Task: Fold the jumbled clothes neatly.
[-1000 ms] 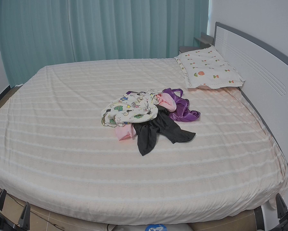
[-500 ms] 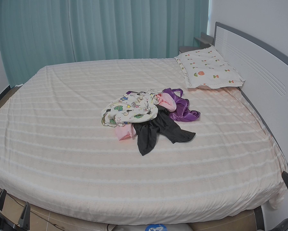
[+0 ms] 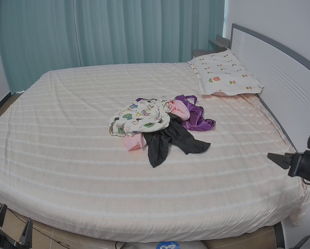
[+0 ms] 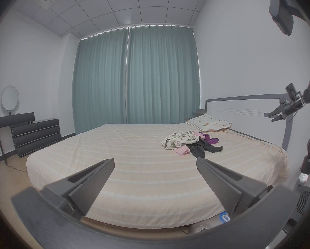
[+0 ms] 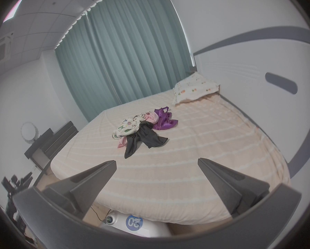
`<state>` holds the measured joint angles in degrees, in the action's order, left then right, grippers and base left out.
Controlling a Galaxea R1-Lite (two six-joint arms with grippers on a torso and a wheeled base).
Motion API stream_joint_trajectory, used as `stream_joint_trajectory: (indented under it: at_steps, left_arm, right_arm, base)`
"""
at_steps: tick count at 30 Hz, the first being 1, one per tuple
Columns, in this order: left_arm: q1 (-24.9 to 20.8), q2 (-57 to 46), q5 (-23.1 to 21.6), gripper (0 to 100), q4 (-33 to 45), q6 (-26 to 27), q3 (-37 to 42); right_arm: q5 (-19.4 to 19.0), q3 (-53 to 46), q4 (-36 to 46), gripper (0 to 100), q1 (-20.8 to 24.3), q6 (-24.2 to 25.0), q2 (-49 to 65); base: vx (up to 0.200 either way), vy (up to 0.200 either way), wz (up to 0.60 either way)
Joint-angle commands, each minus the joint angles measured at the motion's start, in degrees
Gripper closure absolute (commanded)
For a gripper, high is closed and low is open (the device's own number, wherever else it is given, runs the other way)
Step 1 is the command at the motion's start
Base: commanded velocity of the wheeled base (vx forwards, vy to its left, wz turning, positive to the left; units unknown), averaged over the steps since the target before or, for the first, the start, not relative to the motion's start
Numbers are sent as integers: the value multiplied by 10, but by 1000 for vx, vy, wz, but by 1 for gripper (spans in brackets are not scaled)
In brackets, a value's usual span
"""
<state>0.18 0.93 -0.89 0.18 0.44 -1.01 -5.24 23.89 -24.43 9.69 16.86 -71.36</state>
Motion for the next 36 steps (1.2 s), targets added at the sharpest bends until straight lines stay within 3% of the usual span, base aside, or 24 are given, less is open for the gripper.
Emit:
stream_joint_trajectory:
  at_steps: [1, 16, 32, 36]
  left_arm:
    - [0, -8, 0, 0, 0, 0, 10]
    - [0, -8, 0, 0, 0, 0, 10]
    - [0, -8, 0, 0, 0, 0, 10]
    - [1, -8, 0, 0, 0, 0, 10]
  right_arm:
    - [74, 179, -129, 0, 88, 122, -411]
    - [181, 351, -123, 0, 128, 177, -580]
    - [209, 501, -120, 0, 131, 179, -711]
    - [217, 553, -82, 0, 131, 179, -737]
  base:
    - [0, 0, 0]
    - [0, 0, 0]
    - [0, 0, 0]
    - [0, 0, 0]
